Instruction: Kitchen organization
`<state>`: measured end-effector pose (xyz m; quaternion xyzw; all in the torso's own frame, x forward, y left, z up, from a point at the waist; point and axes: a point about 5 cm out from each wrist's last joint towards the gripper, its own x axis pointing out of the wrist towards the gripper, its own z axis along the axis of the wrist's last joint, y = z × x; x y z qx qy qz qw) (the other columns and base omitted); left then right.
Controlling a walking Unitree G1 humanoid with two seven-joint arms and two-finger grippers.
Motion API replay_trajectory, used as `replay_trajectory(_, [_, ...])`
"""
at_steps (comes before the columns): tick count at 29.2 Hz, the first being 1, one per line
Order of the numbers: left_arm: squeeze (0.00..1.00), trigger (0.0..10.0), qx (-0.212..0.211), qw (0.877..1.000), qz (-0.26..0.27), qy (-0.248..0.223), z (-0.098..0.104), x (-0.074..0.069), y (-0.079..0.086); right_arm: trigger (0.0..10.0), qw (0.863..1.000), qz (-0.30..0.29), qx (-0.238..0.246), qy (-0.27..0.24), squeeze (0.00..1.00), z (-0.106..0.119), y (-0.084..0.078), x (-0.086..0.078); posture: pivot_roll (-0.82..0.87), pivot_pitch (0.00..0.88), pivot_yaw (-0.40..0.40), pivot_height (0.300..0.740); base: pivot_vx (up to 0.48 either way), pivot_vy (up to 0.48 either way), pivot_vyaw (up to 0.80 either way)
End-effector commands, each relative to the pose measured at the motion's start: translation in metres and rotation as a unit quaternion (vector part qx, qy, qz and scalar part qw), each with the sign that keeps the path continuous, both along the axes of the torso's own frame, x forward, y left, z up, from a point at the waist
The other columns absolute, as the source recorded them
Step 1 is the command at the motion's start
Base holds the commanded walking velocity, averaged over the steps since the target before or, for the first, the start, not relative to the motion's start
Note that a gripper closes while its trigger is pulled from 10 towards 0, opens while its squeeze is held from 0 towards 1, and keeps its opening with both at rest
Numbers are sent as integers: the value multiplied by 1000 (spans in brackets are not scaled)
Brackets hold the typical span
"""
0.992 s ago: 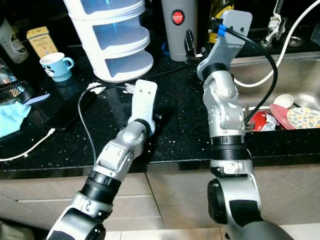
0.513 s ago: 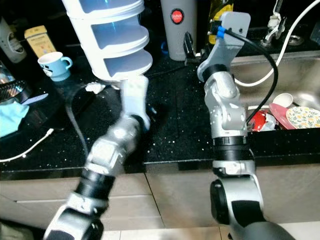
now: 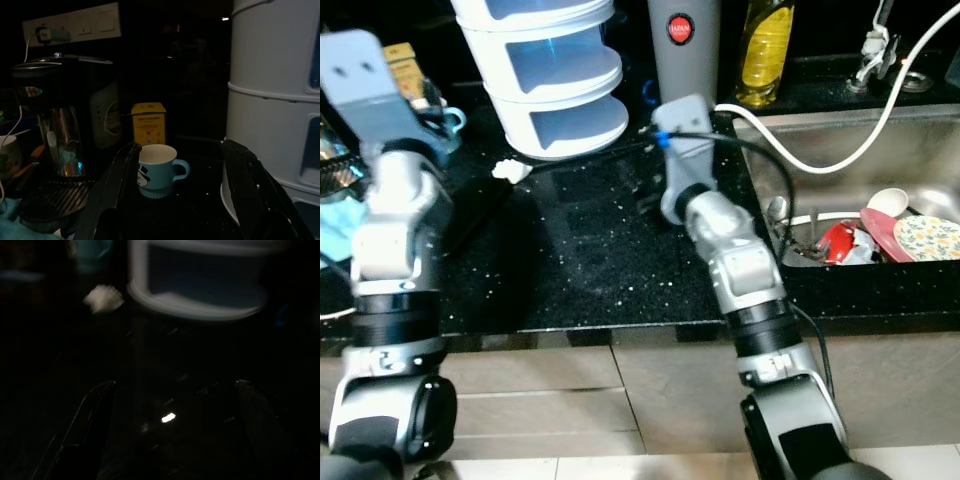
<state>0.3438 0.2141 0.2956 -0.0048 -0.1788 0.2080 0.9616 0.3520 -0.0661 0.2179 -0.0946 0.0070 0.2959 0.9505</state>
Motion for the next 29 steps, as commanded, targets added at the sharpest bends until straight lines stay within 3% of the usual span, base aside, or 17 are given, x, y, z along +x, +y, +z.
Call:
replay_trajectory(1, [0,10000,-4,1000,8,-11,0,-3,1,10000,999,11,-39,23,0,-14,0,-3,26,0,35,740,0,0,0])
replay_trajectory(4, [0,10000,-12,1000,3,-9,-4,-3,-5,10000,995,11,-80,52,0,-34,-8,-5,28,0,29,740,0,0,0])
replay_trajectory(8, [0,10000,-15,1000,2,-8,-5,-3,-6,10000,993,5,-97,64,0,-43,-13,-5,29,0,29,740,0,0,0])
replay_trajectory(10, [0,10000,-17,1000,0,-5,-5,-2,-8,10000,988,-40,-121,85,0,-57,-31,0,30,0,28,740,0,0,0])
replay_trajectory(13, [0,10000,-18,1000,0,-4,-6,-2,-8,10000,985,-66,-134,90,0,-62,-41,3,28,0,30,740,0,0,0])
replay_trajectory(15, [0,10000,-20,1000,-1,-1,-7,-2,-8,10000,975,-114,-171,87,0,-68,-62,10,30,0,28,740,0,0,0])
replay_trajectory(17, [0,10000,-20,1000,-1,-1,-7,-2,-8,10000,975,-114,-171,87,0,-68,-62,10,30,0,28,740,0,0,0])
replay_trajectory(19, [0,10000,-24,1000,-2,0,-8,-2,-9,10000,958,-180,-206,84,0,-71,-96,18,32,0,24,740,0,0,0])
replay_trajectory(20, [0,10000,-24,1000,-2,0,-8,-2,-9,10000,958,-180,-206,84,0,-71,-96,18,32,0,24,740,0,0,0])
replay_trajectory(21, [0,10000,-26,1000,-2,1,-9,-2,-9,10000,950,-211,-215,84,0,-70,-113,22,32,0,24,740,0,0,0])
replay_trajectory(22, [0,10000,-26,1000,-2,1,-9,-2,-9,10000,950,-211,-215,84,0,-70,-113,22,32,0,24,740,0,0,0])
replay_trajectory(23, [0,10000,-28,1000,-2,1,-10,-3,-8,10000,940,-252,-215,84,0,-66,-132,26,32,0,24,740,0,0,0])
replay_trajectory(24, [0,10000,-28,1000,-2,1,-10,-3,-8,10000,940,-252,-215,84,0,-66,-132,26,32,0,24,740,0,0,0])
replay_trajectory(26, [0,10000,-32,999,-3,2,-12,-4,-9,10000,908,-351,-221,65,0,-47,-176,33,31,0,22,740,0,0,0])
replay_trajectory(28, [0,10000,-32,999,-3,2,-12,-4,-9,10000,908,-351,-221,65,0,-47,-176,33,31,0,22,740,0,0,0])
replay_trajectory(29, [0,10000,-33,999,-3,3,-12,-4,-9,10000,893,-390,-218,56,0,-39,-192,33,31,0,21,740,0,0,0])
